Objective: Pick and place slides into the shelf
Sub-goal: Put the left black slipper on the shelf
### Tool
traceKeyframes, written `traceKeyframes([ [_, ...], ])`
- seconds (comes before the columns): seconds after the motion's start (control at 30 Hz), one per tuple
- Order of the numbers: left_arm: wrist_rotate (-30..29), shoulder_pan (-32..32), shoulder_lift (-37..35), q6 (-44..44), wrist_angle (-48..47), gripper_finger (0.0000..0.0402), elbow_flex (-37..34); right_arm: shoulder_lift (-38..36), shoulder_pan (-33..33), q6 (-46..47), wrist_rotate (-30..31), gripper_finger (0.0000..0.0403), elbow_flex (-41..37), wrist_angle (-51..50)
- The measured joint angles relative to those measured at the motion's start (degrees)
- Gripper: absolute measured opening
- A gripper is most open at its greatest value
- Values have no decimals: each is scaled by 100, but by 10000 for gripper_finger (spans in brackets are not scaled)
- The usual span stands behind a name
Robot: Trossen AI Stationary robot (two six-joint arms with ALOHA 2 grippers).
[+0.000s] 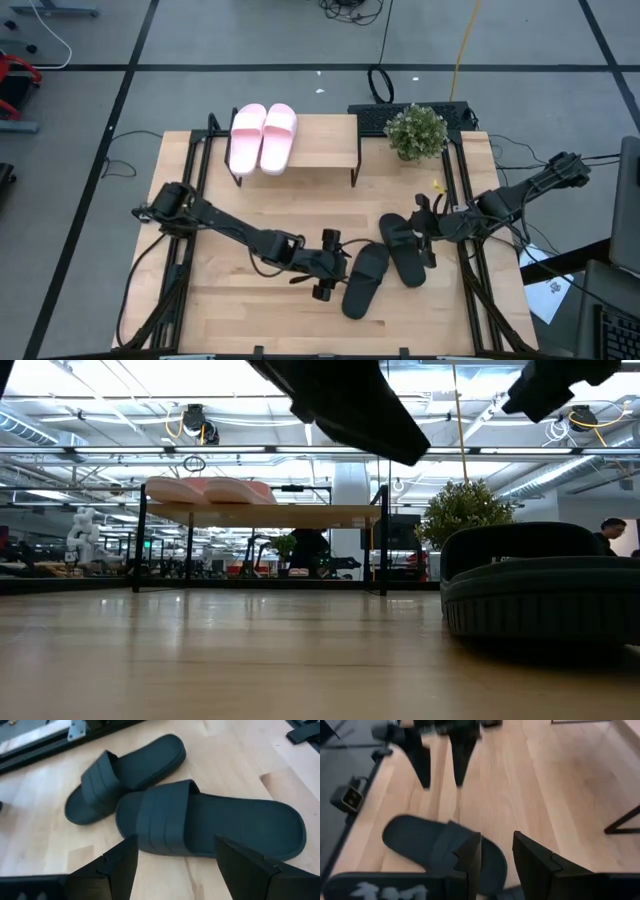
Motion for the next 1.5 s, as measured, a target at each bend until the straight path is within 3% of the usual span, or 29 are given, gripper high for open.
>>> traceKeyframes([
  [0.27,-171,-246,554,-176,472,255,279,14,-43,-20,283,105,0,378],
  [0.57,-632,-124,1495,-151,-280,255,1530,75,-44,-23,426,105,2,408],
  [0.7,-626,-3,1751,-329,-645,255,1751,76,-43,-24,425,105,4,402],
  [0.87,-1076,51,1762,-564,-745,251,1759,74,-43,-107,425,105,4,411],
  [1.0,-1384,109,1759,-644,-945,208,1759,74,-43,-257,427,105,7,436],
  [1.13,-1024,202,1804,-780,-959,131,1759,74,-43,-324,430,105,4,448],
  [1.33,-1022,204,1878,-983,-921,24,1773,74,-43,-326,440,105,4,449],
  [1.5,-1059,185,1861,-1505,-979,7,1773,74,-43,-326,433,105,4,447],
])
